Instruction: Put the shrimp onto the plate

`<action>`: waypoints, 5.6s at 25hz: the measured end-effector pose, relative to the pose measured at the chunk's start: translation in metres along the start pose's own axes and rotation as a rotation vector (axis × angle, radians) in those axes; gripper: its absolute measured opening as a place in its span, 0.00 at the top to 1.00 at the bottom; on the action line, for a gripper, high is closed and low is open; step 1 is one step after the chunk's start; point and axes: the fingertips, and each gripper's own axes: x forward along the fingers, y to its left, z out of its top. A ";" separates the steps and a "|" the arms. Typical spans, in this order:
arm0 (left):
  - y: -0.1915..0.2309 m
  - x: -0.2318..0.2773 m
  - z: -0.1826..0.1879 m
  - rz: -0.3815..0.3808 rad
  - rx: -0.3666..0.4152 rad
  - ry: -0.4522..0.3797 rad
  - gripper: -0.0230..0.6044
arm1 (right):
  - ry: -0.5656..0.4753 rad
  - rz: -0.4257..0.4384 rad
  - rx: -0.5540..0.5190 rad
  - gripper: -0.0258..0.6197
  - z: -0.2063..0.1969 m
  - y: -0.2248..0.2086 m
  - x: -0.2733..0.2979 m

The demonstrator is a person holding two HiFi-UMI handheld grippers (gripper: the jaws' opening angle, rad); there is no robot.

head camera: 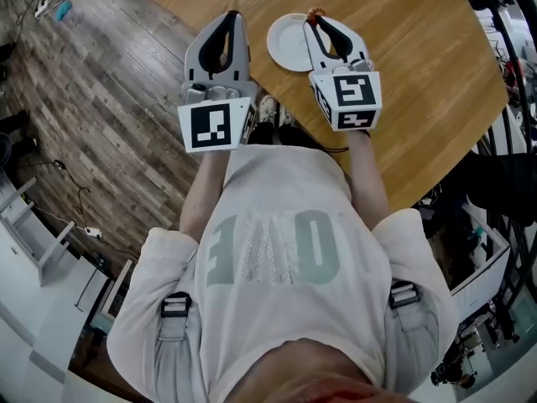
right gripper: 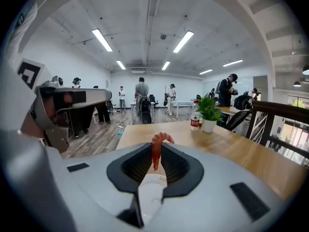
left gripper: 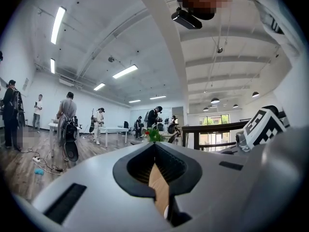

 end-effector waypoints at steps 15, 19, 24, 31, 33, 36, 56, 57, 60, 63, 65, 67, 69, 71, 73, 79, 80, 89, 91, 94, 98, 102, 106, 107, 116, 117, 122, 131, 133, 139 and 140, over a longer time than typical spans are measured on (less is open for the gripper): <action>-0.007 0.021 -0.035 0.004 -0.017 0.094 0.95 | 0.289 0.085 -0.018 0.86 -0.096 0.008 0.038; -0.007 0.023 -0.044 0.003 -0.023 0.119 0.95 | 0.361 0.112 0.016 0.86 -0.115 0.010 0.043; -0.002 0.027 -0.053 0.021 -0.028 0.144 0.95 | 0.448 0.131 0.013 0.86 -0.135 0.013 0.048; -0.006 0.029 -0.060 0.004 -0.023 0.152 0.95 | 0.522 0.164 -0.003 0.86 -0.156 0.017 0.049; 0.000 0.028 -0.060 0.015 -0.024 0.153 0.95 | 0.538 0.163 -0.013 0.86 -0.159 0.019 0.052; 0.004 0.027 -0.060 0.032 -0.030 0.159 0.95 | 0.553 0.162 -0.026 0.86 -0.162 0.020 0.052; 0.010 0.023 -0.060 0.066 -0.039 0.173 0.95 | 0.562 0.176 -0.041 0.86 -0.173 0.018 0.053; 0.009 0.022 -0.061 0.067 -0.043 0.175 0.95 | 0.559 0.178 -0.045 0.86 -0.173 0.018 0.054; 0.009 0.022 -0.061 0.067 -0.046 0.176 0.95 | 0.564 0.186 -0.058 0.86 -0.174 0.019 0.055; 0.007 0.021 -0.059 0.052 -0.036 0.164 0.95 | 0.576 0.187 -0.054 0.85 -0.173 0.019 0.056; 0.007 0.021 -0.059 0.055 -0.029 0.163 0.95 | 0.575 0.177 -0.047 0.82 -0.173 0.016 0.055; 0.008 0.020 -0.058 0.065 -0.029 0.163 0.95 | 0.575 0.181 -0.030 0.78 -0.174 0.014 0.053; 0.008 0.019 -0.056 0.073 -0.031 0.164 0.95 | 0.570 0.202 -0.005 0.76 -0.174 0.016 0.051; 0.009 0.019 -0.055 0.075 -0.030 0.163 0.95 | 0.565 0.214 -0.001 0.76 -0.173 0.020 0.050; 0.009 0.019 -0.054 0.073 -0.029 0.157 0.95 | 0.572 0.220 -0.005 0.76 -0.173 0.025 0.047; 0.001 0.016 -0.050 0.039 -0.027 0.130 0.95 | 0.540 0.186 0.001 0.76 -0.164 0.021 0.049; 0.000 0.016 -0.050 0.036 -0.023 0.126 0.95 | 0.526 0.179 0.005 0.76 -0.162 0.019 0.050; -0.001 0.010 -0.041 0.043 -0.006 0.110 0.95 | 0.478 0.167 0.050 0.76 -0.147 0.019 0.044; -0.002 0.007 -0.038 0.039 -0.003 0.102 0.95 | 0.445 0.143 0.076 0.77 -0.138 0.016 0.044; -0.005 0.006 -0.034 0.039 -0.002 0.091 0.95 | 0.395 0.113 0.112 0.83 -0.122 0.009 0.040; -0.009 0.003 -0.027 0.033 0.010 0.072 0.95 | 0.274 0.110 0.097 0.90 -0.095 0.007 0.034; -0.015 0.000 -0.015 0.023 0.015 0.036 0.95 | 0.136 0.055 0.026 0.93 -0.059 0.002 0.020; -0.020 -0.004 -0.009 0.010 0.021 0.019 0.95 | -0.001 0.020 -0.004 0.93 -0.020 0.005 -0.004; -0.021 -0.005 -0.006 0.008 0.010 0.013 0.95 | -0.033 0.017 -0.003 0.93 -0.009 0.007 -0.010; -0.042 -0.020 0.008 -0.042 -0.001 -0.034 0.95 | -0.340 -0.061 -0.034 0.93 0.069 0.019 -0.081; -0.045 -0.022 0.011 -0.048 -0.002 -0.041 0.95 | -0.365 -0.068 -0.034 0.93 0.073 0.019 -0.088; -0.051 -0.026 0.030 -0.051 0.010 -0.082 0.95 | -0.419 -0.104 -0.020 0.93 0.082 0.012 -0.109; -0.047 -0.032 0.047 -0.040 0.030 -0.120 0.95 | -0.416 -0.132 -0.029 0.93 0.080 0.010 -0.114; -0.049 -0.034 0.048 -0.051 0.036 -0.138 0.95 | -0.420 -0.133 -0.029 0.93 0.080 0.010 -0.115; -0.059 -0.038 0.058 -0.083 0.056 -0.181 0.95 | -0.433 -0.147 -0.019 0.93 0.082 0.006 -0.119; -0.061 -0.039 0.061 -0.089 0.059 -0.195 0.95 | -0.435 -0.148 -0.015 0.93 0.082 0.005 -0.119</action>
